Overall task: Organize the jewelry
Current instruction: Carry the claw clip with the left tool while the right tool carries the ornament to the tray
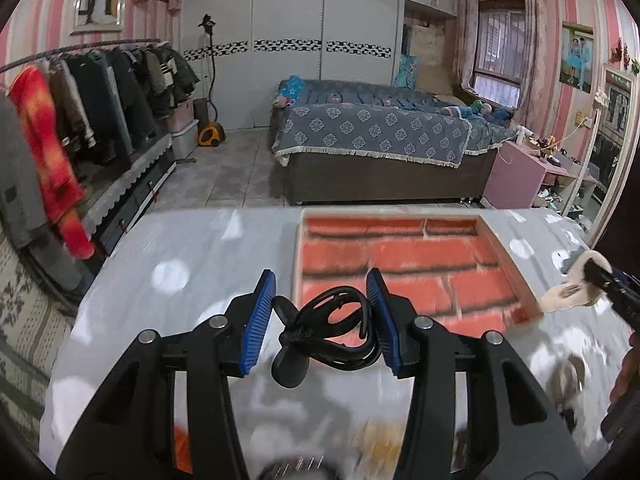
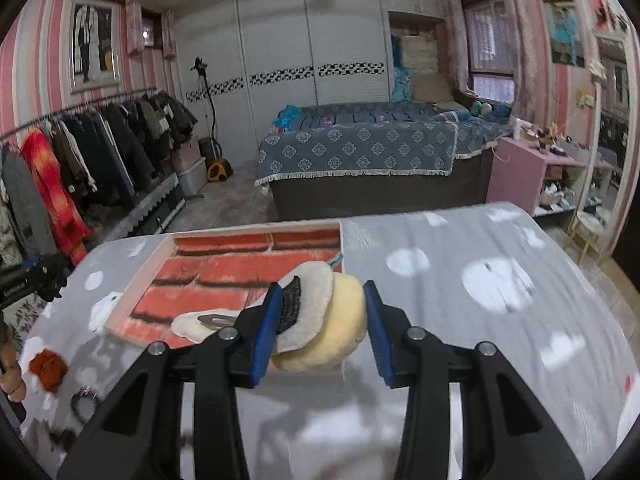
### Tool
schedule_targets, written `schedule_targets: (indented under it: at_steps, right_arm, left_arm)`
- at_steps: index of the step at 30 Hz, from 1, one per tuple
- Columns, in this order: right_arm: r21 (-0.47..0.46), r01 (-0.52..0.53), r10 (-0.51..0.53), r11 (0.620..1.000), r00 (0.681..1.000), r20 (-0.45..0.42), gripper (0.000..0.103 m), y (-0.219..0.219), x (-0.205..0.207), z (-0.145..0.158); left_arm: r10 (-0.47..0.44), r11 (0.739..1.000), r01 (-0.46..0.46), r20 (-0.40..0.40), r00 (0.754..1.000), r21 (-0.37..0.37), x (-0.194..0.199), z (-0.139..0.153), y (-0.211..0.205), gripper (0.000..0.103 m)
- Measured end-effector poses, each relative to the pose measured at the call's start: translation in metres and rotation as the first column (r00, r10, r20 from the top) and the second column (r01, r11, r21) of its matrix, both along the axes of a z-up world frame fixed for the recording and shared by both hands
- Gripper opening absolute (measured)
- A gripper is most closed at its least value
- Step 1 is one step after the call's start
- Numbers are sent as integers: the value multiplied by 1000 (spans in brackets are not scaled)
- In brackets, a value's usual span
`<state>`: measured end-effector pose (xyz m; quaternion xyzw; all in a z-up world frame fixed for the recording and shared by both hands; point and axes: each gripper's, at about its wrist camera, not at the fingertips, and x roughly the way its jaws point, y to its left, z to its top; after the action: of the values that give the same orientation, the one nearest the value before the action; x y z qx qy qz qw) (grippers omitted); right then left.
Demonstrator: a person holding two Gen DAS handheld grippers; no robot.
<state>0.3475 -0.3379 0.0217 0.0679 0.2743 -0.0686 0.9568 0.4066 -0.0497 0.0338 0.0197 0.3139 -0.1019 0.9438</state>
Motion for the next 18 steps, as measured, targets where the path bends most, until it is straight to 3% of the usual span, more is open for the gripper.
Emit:
schedule_targets:
  at_steps: [8, 18]
  right_arm:
    - [-73, 3, -9, 997, 997, -79, 41, 11, 109, -17]
    - [-109, 14, -38, 994, 974, -223, 41, 10, 192, -53]
  left_arm:
    - [-10, 999, 15, -105, 994, 47, 108, -26, -60, 46]
    - [9, 1000, -2, -247, 969, 28, 196, -72, -73, 46]
